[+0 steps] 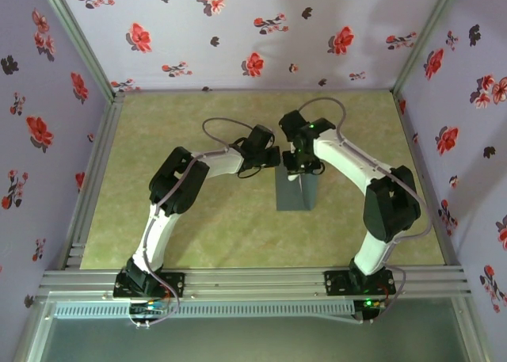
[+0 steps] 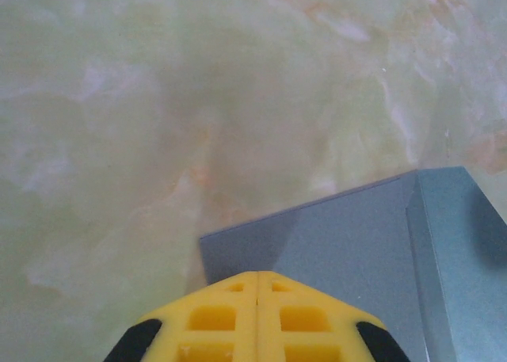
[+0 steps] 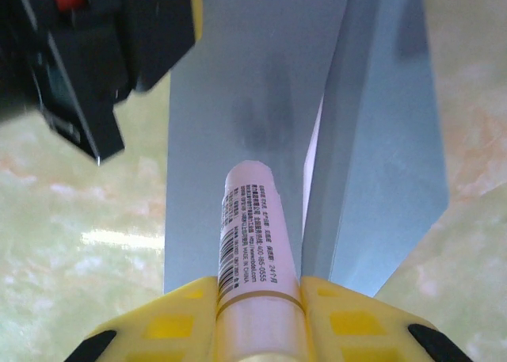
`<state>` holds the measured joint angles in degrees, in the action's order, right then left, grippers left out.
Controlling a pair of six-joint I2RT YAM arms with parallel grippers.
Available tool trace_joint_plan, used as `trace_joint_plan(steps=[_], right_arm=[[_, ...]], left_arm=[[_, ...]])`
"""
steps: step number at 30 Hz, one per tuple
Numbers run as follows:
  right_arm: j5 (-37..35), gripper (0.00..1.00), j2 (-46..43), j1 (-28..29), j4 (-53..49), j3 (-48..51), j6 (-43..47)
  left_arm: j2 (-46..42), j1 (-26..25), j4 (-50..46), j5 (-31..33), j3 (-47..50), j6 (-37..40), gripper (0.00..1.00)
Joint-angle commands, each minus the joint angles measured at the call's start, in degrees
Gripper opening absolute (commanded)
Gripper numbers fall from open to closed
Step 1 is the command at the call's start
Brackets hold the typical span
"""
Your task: Place the letter into the envelope and seal it
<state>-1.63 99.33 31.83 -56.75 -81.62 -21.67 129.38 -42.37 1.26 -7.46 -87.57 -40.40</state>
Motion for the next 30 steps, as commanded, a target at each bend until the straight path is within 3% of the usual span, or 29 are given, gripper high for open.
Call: trace_joint_plan(steps=[1, 30], right_arm=[[-0.2, 0.0, -1.9, 1.1, -1.6, 1.7, -2.4], [-5.2, 0.0, 6.1, 2.7, 6.3, 6.6, -5.0]], left_arm=[[2.0, -0.1, -10.6, 3.1, 2.8, -0.9, 0.0], [1.9, -0.1, -9.4, 2.1, 3.5, -1.6, 0.0]])
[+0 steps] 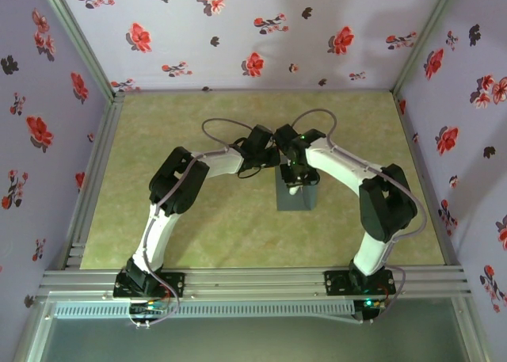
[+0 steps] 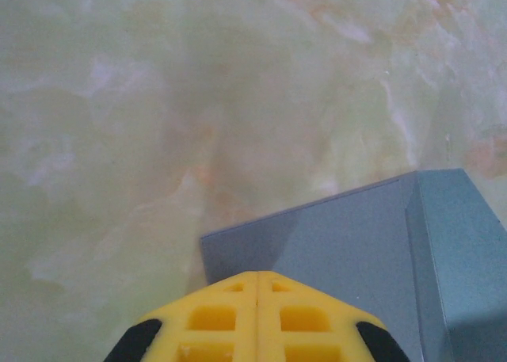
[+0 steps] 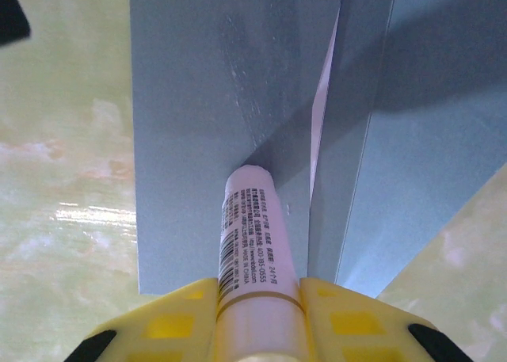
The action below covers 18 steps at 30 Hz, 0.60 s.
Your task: Place the letter into the envelope and seal it
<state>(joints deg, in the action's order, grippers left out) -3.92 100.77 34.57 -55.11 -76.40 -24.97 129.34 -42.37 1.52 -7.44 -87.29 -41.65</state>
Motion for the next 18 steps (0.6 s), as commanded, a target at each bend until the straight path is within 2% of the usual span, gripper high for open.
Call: trace_joint_plan(steps=[1, 18], right_arm=[[-3.1, 0.0, 5.0, 0.0, 4.8, 1.1, -1.6], [-2.3, 0.0, 10.7, -5.2, 5.8, -1.9, 1.6]], left_arm=[[1.9, 0.0, -9.7, 2.2, 3.3, -0.4, 0.0], [1.8, 0.1, -9.2, 1.8, 3.7, -0.4, 0.0]])
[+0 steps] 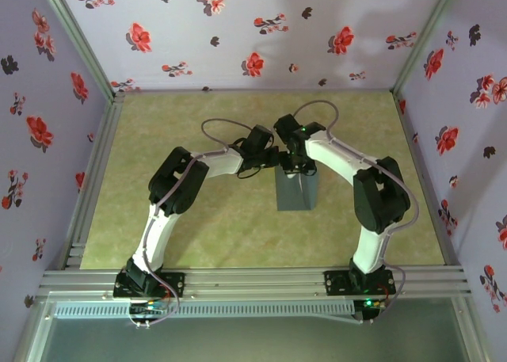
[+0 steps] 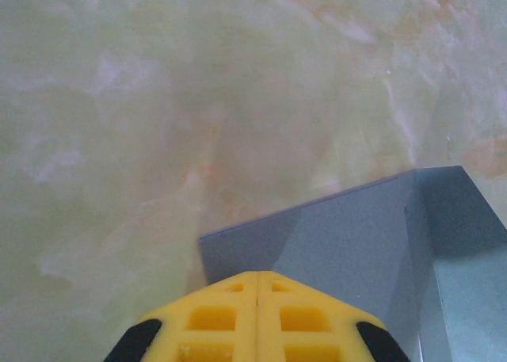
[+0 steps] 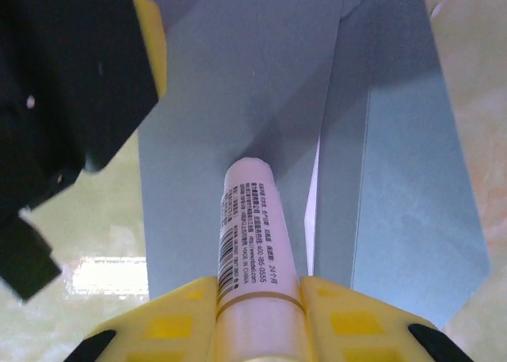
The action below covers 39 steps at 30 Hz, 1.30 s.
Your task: Place the letter into the envelope and seal it
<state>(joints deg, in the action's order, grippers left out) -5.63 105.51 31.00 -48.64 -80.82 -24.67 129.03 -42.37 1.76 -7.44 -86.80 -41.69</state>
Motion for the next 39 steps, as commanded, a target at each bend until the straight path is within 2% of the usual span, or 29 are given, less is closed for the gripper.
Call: trace_joint_plan(steps=[1, 11, 28, 32, 39], right_arm=[[-0.5, 0.0, 6.3, -2.0, -0.7, 2.3, 1.4], [-1.2, 0.0, 7.0, -4.3, -1.8, -1.3, 2.3], [0.0, 0.0, -4.7, -5.9, -5.5, -3.5, 1.3], [2.6, 0.0, -6.5, -5.0, -7.6, -2.9, 1.6], [3.4, 0.0, -8.5, 0.1, -9.2, 2.8, 0.8]], left_arm=[[2.0, 0.0, -9.4, 1.8, 3.2, -0.4, 0.0], [2.2, 0.3, -9.3, 1.7, 3.6, -0.3, 0.0], [2.3, 0.3, -9.2, 2.2, 4.5, -1.4, 0.0], [2.2, 0.4, -9.4, 2.3, 4.3, -1.5, 0.0], [2.1, 0.3, -9.4, 2.3, 3.8, -1.6, 0.0]])
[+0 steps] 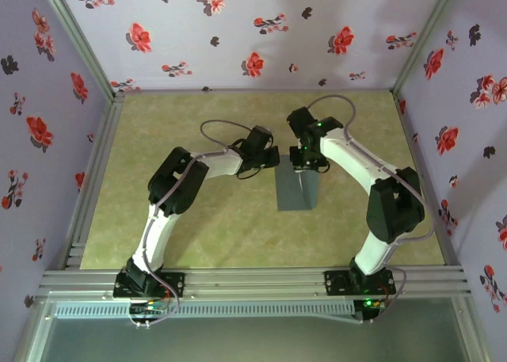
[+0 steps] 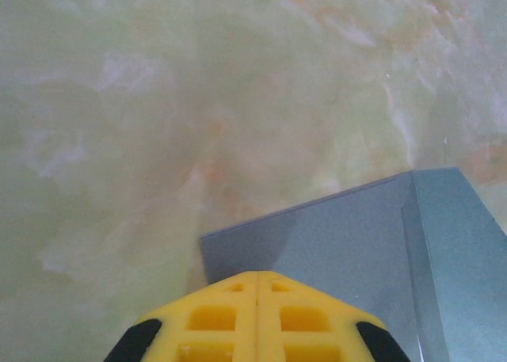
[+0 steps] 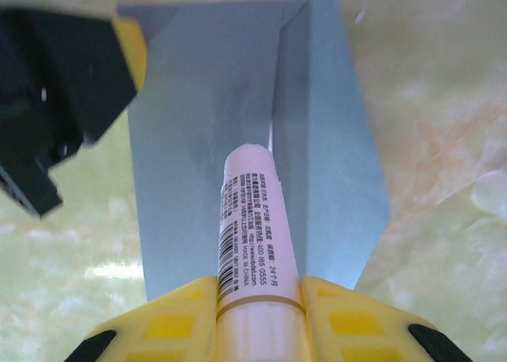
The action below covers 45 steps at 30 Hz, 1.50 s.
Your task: Place the letter into the envelope and seal it
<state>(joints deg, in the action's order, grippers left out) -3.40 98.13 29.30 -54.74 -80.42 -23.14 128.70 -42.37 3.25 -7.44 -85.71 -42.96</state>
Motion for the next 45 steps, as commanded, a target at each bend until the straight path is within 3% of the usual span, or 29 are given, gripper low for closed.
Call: trace_joint_plan(steps=[1, 10, 29, 37, 45], right_arm=[[1.3, 0.0, -1.3, 2.3, -2.9, 3.3, -1.0], [-0.8, 0.0, 0.8, 4.1, -2.1, 7.3, -1.3], [-3.7, 0.0, 14.1, -0.3, 2.4, -0.3, 2.2], [-3.9, 0.0, 13.7, -2.3, 2.2, -6.0, 1.1], [-6.4, 0.0, 7.5, -2.8, 7.1, -7.1, -2.2]], left_arm=[[2.4, 0.4, -10.9, 2.3, 2.7, -0.4, 0.0], [2.2, 0.4, -11.2, 2.3, 2.6, -0.1, 0.0], [2.1, 0.4, -10.3, 1.4, 3.1, 0.7, 0.0], [2.7, 0.4, -10.1, 1.2, 3.1, 0.8, 0.0], [3.0, 0.4, -10.2, 1.2, 3.4, 1.2, 0.0]])
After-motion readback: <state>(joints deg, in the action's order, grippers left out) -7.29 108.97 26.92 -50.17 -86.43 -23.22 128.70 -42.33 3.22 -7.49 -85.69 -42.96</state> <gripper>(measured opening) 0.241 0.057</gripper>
